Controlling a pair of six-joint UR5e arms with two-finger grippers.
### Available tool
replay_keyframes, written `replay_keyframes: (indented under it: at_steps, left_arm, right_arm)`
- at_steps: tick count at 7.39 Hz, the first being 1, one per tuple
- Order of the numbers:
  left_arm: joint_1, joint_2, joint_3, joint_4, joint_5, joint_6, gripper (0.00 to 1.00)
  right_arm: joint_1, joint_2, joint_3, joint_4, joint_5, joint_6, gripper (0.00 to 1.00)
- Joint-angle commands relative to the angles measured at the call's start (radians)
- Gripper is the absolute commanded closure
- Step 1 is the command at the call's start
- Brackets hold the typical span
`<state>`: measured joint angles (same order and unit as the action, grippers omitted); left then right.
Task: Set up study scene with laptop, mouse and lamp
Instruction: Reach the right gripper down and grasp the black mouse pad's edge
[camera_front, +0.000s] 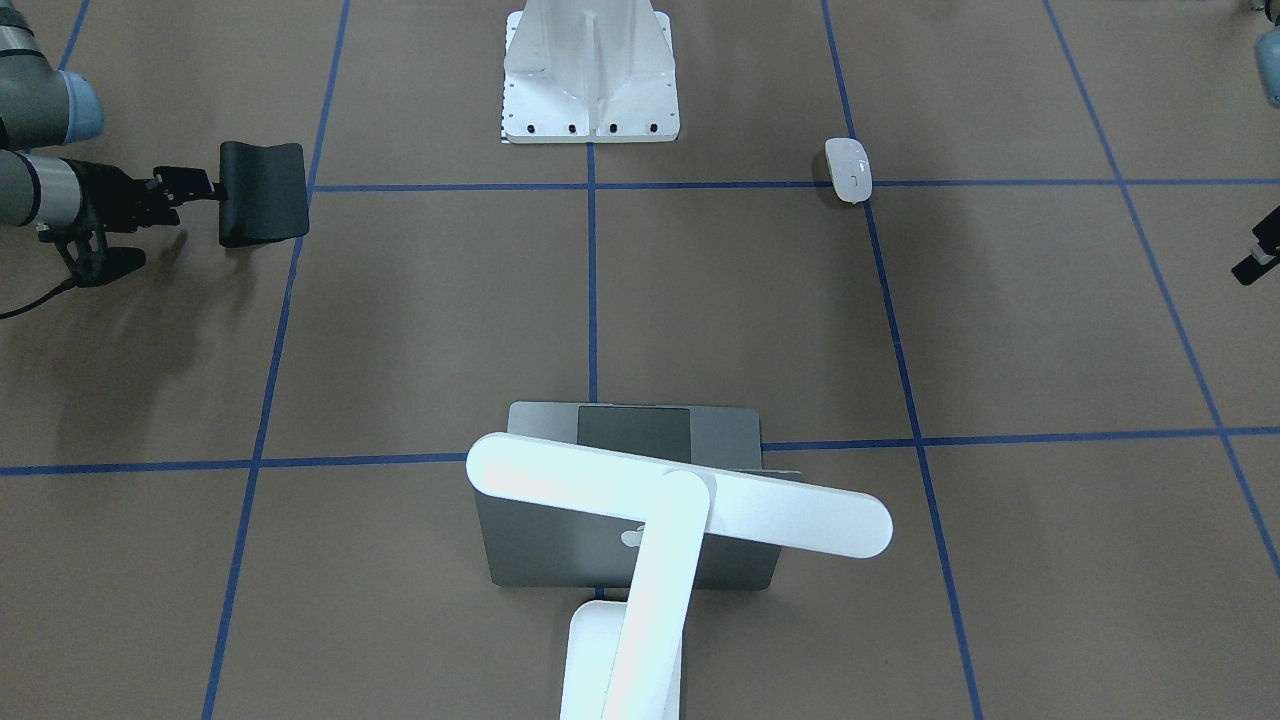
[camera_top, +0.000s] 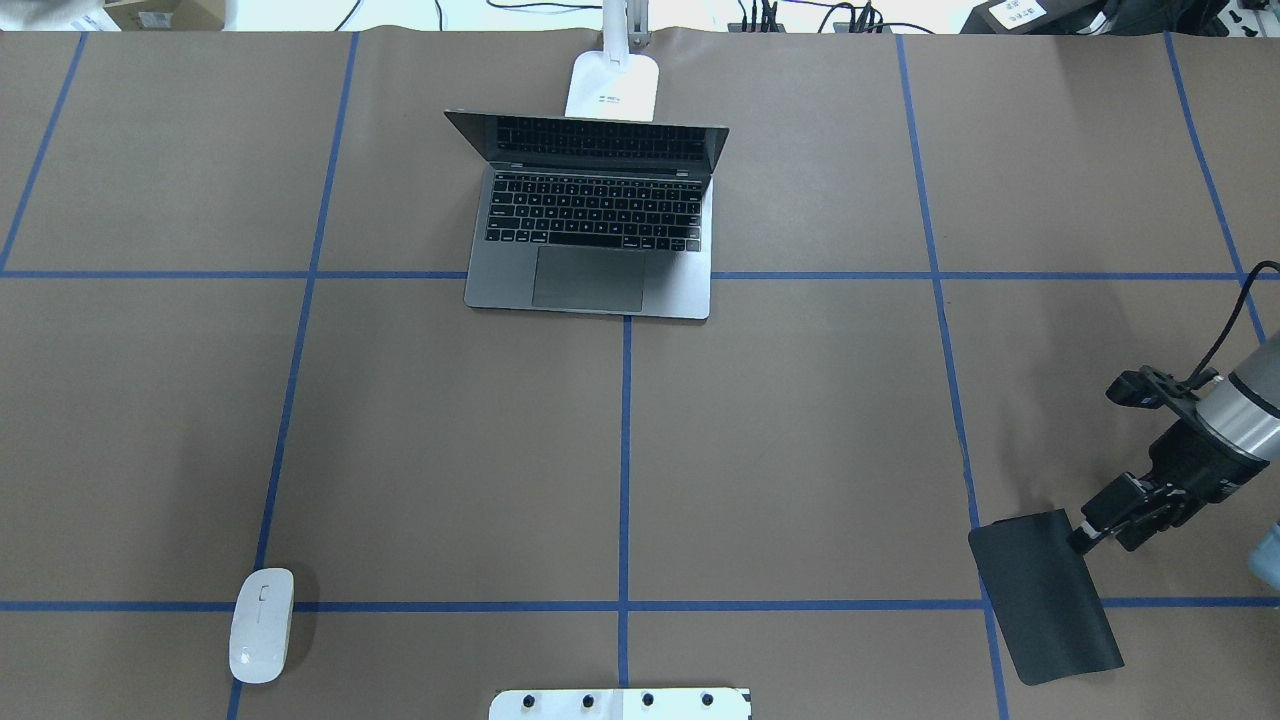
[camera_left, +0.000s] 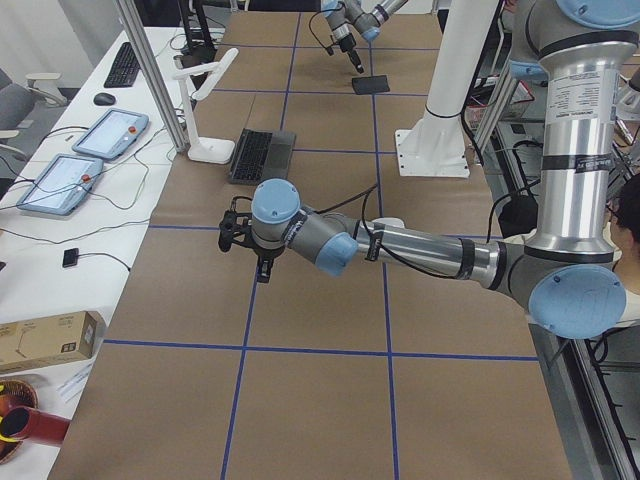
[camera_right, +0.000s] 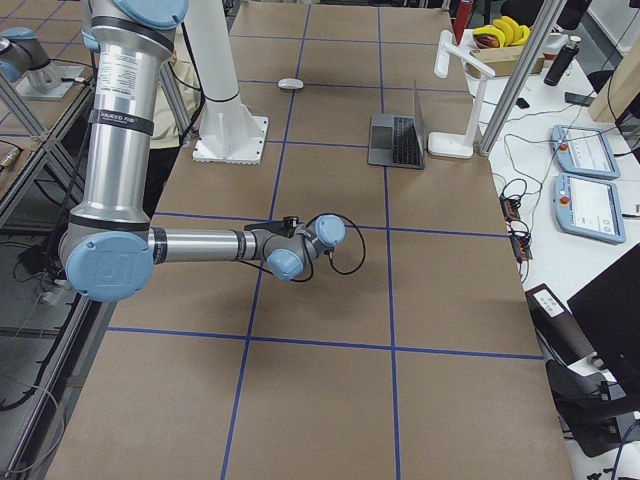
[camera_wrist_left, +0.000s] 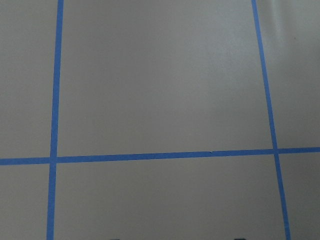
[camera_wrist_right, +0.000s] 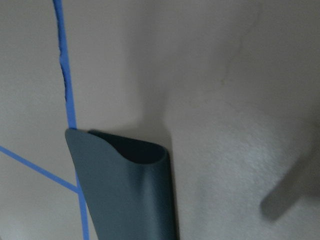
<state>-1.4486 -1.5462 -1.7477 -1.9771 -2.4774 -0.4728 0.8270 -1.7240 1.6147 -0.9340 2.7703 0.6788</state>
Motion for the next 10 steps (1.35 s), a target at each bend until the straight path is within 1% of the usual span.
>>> replay_keyframes:
  at_steps: [1, 3, 8, 10]
  left_arm:
    - [0.001, 0.000, 0.000, 0.001, 0.000, 0.000, 0.19]
    - [-0.007, -0.002, 0.000, 0.001, 0.000, 0.002, 0.19]
    - [-0.009, -0.002, -0.001, 0.001, 0.000, 0.002, 0.19]
    - [-0.015, -0.003, -0.001, 0.001, 0.000, 0.002, 0.19]
  right_arm:
    - [-0.035, 0.015, 0.001, 0.001, -0.003, 0.091, 0.00]
    - [-0.057, 0.056, 0.004, 0.011, -0.006, 0.230, 0.00]
    - [-0.065, 0.064, 0.002, 0.011, -0.023, 0.243, 0.02]
    - [-0.089, 0.061, 0.008, 0.012, -0.063, 0.242, 0.01]
